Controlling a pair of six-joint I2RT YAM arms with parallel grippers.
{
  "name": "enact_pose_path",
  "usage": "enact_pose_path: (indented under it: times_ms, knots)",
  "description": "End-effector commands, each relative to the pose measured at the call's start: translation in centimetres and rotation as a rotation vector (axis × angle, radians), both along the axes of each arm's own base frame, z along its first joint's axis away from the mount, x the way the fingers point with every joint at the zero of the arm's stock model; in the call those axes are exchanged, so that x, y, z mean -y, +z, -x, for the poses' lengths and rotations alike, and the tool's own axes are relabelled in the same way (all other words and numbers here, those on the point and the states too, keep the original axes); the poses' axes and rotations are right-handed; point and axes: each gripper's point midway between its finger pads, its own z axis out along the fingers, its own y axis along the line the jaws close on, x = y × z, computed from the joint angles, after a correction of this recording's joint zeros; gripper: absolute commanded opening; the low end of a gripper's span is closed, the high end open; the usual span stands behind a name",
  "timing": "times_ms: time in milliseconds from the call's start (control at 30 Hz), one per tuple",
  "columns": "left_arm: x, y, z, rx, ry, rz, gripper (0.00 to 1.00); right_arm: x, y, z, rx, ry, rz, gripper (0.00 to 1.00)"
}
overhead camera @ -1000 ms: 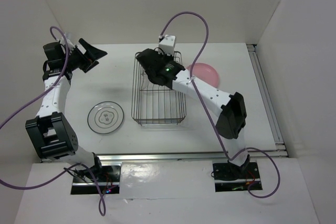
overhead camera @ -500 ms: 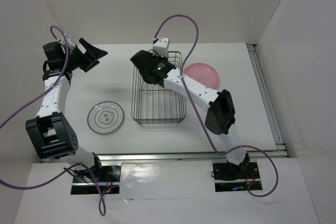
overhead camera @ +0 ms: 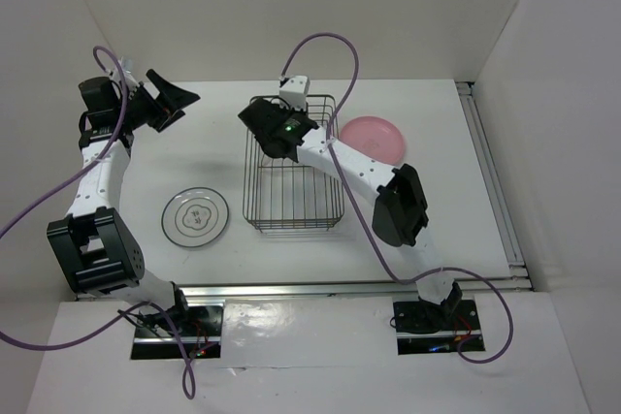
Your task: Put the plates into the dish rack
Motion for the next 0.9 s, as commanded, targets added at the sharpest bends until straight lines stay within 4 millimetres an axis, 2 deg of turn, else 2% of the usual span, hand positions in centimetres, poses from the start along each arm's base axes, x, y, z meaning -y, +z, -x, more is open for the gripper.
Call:
enact_pose_path:
  times_ms: [0, 100, 400, 633, 800, 867]
  knots:
    - [0.3, 2.3, 0.2, 0.076, -0.022, -0.004, 1.0, 0.0, 1.3, -0.7, 0.05, -0.036, -0.035, 0.0]
    - [0.3, 2.3, 0.2, 0.076, -0.022, -0.004, 1.0, -0.7, 0.8, -0.5, 0.044, -0.021, -0.04, 0.0]
    - [0.4, 2.5, 0.3, 0.085, -0.031, -0.004, 1.0, -1.2, 0.1, -0.8, 0.038, -0.015, -0.043, 0.0]
    - [0.5, 2.5, 0.3, 0.086, -0.04, -0.001, 1.0, -1.4, -1.4, -1.0, 0.019, -0.015, -0.021, 0.01]
    - [0.5, 2.7, 0.3, 0.095, -0.04, -0.004, 1.0, -1.6, -1.2, -1.0, 0.02, -0.009, -0.032, 0.14]
    - [0.5, 2.7, 0.3, 0.095, -0.04, -0.004, 1.0, -1.7, -1.1, -1.1, 0.026, -0.009, -0.039, 0.16]
